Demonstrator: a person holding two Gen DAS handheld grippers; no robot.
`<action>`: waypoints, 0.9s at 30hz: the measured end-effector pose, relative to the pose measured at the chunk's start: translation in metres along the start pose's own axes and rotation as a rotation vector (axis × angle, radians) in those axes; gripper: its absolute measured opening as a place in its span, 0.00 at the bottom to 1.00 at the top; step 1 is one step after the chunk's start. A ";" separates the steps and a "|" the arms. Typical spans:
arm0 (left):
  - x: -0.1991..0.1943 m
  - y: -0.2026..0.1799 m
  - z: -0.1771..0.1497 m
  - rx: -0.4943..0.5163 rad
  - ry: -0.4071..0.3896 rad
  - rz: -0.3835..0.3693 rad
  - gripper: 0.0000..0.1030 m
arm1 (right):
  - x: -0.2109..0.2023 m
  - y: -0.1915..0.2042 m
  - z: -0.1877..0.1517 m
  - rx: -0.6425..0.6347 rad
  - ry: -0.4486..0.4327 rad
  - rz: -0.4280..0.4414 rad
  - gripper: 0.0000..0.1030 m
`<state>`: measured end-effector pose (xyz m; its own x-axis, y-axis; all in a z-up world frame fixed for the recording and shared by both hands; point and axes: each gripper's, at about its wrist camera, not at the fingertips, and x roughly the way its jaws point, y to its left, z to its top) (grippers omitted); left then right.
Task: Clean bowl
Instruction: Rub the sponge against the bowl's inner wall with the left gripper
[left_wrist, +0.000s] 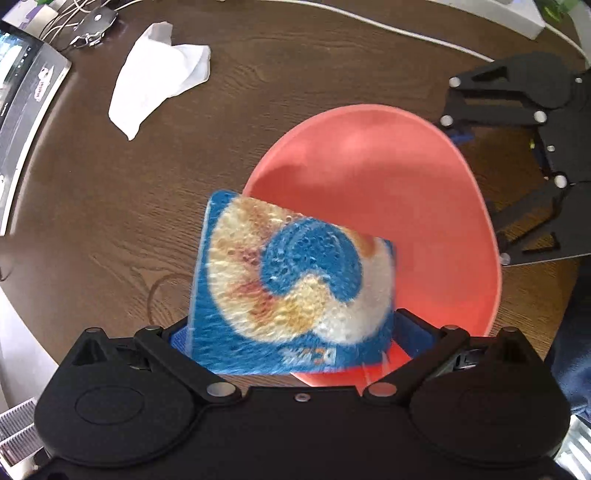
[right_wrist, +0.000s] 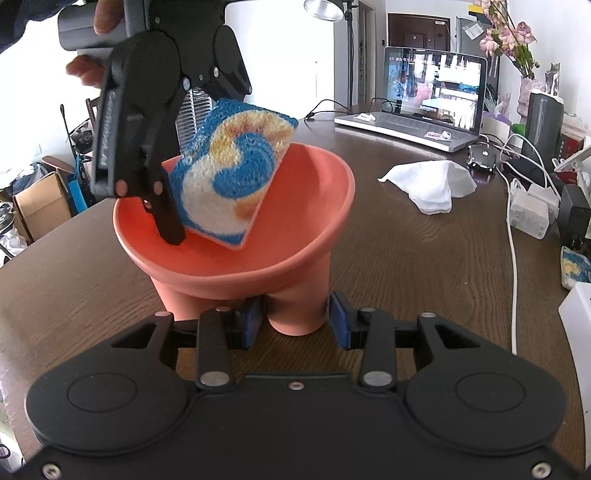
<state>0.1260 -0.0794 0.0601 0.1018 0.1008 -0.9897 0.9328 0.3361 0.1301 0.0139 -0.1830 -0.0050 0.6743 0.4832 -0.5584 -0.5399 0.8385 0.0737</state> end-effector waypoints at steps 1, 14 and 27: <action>-0.003 0.001 -0.001 -0.003 -0.008 -0.008 1.00 | 0.000 0.000 0.000 0.000 -0.001 0.002 0.43; -0.012 -0.002 0.017 -0.031 -0.091 0.073 0.87 | -0.001 -0.001 0.000 0.006 -0.007 0.000 0.43; -0.041 -0.055 -0.020 0.218 -0.324 0.436 0.31 | 0.000 -0.003 0.000 0.004 -0.015 0.005 0.42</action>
<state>0.0637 -0.0836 0.0948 0.5610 -0.1160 -0.8196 0.8270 0.1237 0.5485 0.0150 -0.1855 -0.0051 0.6792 0.4912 -0.5454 -0.5414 0.8370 0.0797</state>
